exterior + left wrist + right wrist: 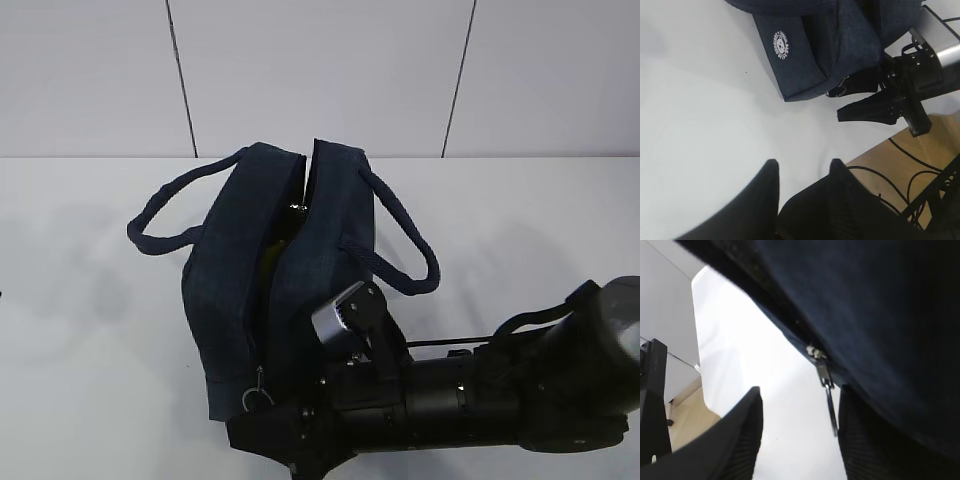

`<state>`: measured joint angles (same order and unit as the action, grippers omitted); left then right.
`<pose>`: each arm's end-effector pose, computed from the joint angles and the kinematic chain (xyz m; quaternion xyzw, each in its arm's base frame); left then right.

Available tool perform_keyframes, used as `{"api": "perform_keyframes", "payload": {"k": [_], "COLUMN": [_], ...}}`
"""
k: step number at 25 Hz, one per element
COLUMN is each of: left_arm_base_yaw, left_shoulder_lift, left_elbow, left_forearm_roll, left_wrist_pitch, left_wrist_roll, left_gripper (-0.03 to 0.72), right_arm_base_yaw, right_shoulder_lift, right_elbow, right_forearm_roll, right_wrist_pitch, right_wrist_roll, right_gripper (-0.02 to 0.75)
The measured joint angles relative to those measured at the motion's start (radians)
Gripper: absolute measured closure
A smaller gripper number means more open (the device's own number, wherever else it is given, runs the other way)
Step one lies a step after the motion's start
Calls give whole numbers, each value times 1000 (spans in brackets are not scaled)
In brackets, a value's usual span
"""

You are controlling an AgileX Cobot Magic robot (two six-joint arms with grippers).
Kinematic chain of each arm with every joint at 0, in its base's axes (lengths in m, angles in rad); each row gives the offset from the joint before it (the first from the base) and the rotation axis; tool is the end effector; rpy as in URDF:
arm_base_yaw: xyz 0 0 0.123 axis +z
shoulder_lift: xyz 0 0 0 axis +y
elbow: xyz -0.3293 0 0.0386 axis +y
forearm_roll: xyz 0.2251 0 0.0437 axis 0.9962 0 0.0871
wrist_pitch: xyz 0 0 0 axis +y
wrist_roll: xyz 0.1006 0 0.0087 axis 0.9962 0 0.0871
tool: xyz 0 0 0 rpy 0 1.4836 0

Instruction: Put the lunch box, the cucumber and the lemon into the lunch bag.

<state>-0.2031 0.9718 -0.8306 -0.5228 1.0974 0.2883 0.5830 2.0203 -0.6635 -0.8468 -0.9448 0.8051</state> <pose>0.1054 -0.0676 0.3480 0.1645 0.9329 -0.2407 0.2115 0.2482 0.2370 0.1516 -0.3053 0.7791 0.4401 0.3258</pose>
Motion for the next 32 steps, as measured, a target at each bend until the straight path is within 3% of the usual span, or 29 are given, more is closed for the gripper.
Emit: {"api": "perform_keyframes", "payload": {"k": [9, 14, 22, 26, 32], "left_arm_base_yaw": [0, 0, 0, 0, 0], "left_shoulder_lift": [0, 0, 0, 0, 17], "left_elbow": [0, 0, 0, 0, 0], "left_forearm_roll": [0, -2, -3, -6, -4], "left_wrist_pitch": [-8, -25, -29, -30, 2], "left_wrist_roll": [0, 0, 0, 0, 0], "left_gripper": [450, 449, 450, 449, 449], "right_arm_base_yaw": [0, 0, 0, 0, 0], "right_shoulder_lift": [2, 2, 2, 2, 2], "right_elbow": [0, 0, 0, 0, 0], "right_forearm_roll": [-4, -2, 37, 44, 41], "right_wrist_pitch": [-72, -72, -7, -1, -1], "right_wrist_roll": [0, 0, 20, 61, 130], "right_gripper": [386, 499, 567, 726, 746]}}
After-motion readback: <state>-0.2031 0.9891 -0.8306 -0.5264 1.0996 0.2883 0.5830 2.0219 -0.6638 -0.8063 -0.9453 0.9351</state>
